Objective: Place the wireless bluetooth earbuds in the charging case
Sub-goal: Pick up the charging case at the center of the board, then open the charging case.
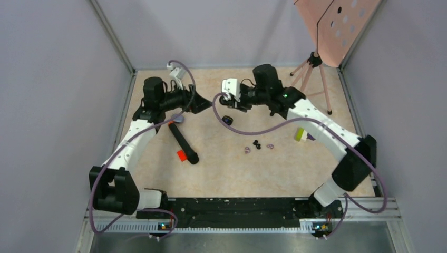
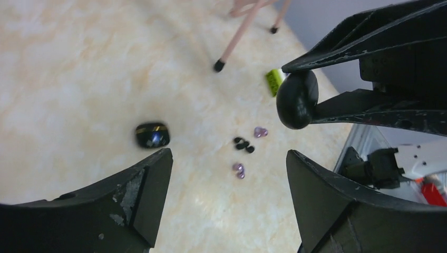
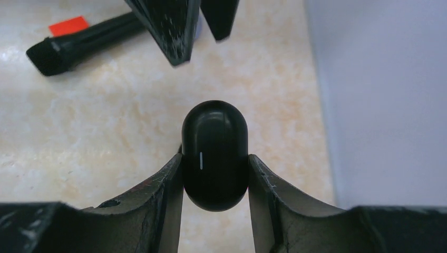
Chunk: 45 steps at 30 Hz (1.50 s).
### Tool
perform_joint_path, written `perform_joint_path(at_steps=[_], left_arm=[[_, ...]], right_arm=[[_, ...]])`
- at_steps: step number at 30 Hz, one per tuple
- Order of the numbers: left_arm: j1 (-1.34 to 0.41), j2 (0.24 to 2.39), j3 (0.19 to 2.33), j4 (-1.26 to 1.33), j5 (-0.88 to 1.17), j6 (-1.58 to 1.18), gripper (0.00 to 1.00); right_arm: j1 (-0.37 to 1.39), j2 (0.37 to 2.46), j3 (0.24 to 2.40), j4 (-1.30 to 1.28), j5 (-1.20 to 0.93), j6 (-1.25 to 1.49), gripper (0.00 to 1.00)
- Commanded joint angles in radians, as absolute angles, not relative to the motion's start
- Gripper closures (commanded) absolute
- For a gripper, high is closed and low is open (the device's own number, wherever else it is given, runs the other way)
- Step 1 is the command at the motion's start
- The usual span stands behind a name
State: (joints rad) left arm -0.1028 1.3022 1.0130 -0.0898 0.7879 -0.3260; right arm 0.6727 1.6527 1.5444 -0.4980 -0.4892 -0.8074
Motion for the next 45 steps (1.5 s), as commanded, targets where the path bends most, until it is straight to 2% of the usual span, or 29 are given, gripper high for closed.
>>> perform_joint_path(at_steps=[1, 5, 16, 20, 22, 25, 28, 30, 34, 38, 45], left_arm=[[-0.173, 1.366, 1.137, 0.149, 0.97, -0.31, 0.15], [-0.223, 1.436, 1.161, 0.343, 1.034, -0.454, 0.15], [-0.295, 1.55, 1.285, 0.272, 1.108, -0.445, 0.41], [-0.299, 1.576, 1.304, 0.27, 1.118, -0.458, 0.55], [-0.299, 1.588, 1.311, 0.291, 1.136, -0.48, 0.69], [-0.298, 1.595, 1.316, 0.292, 1.155, -0.478, 0.88], [-0.299, 1.583, 1.306, 0.291, 1.152, -0.455, 0.99], [-0.299, 1.571, 1.297, 0.28, 1.149, -0.417, 1.0], [-0.301, 1.534, 1.261, 0.218, 1.159, -0.273, 1.0], [-0.314, 1.46, 1.119, 0.375, 1.18, -0.137, 1.0], [-0.347, 1.427, 1.061, 0.4, 1.155, 0.033, 1.0]], right_arm=[[0.689, 1.507, 1.431, -0.312, -0.408, -0.815, 0.69], [0.69, 1.456, 1.372, -0.201, -0.342, -0.808, 0.7], [0.697, 1.439, 1.385, -0.178, -0.33, -0.777, 0.69], [0.707, 1.439, 1.381, -0.163, -0.336, -0.778, 0.69], [0.709, 1.442, 1.373, -0.16, -0.339, -0.782, 0.69], [0.71, 1.445, 1.366, -0.162, -0.34, -0.764, 0.63], [0.7, 1.439, 1.378, -0.234, -0.382, -0.753, 0.53], [0.668, 1.448, 1.426, -0.36, -0.464, -0.703, 0.44], [0.519, 1.529, 1.64, -0.587, -0.716, -0.515, 0.39], [0.463, 1.613, 1.781, -0.771, -0.865, -0.498, 0.39], [0.462, 1.635, 1.754, -0.801, -0.952, -0.481, 0.43]])
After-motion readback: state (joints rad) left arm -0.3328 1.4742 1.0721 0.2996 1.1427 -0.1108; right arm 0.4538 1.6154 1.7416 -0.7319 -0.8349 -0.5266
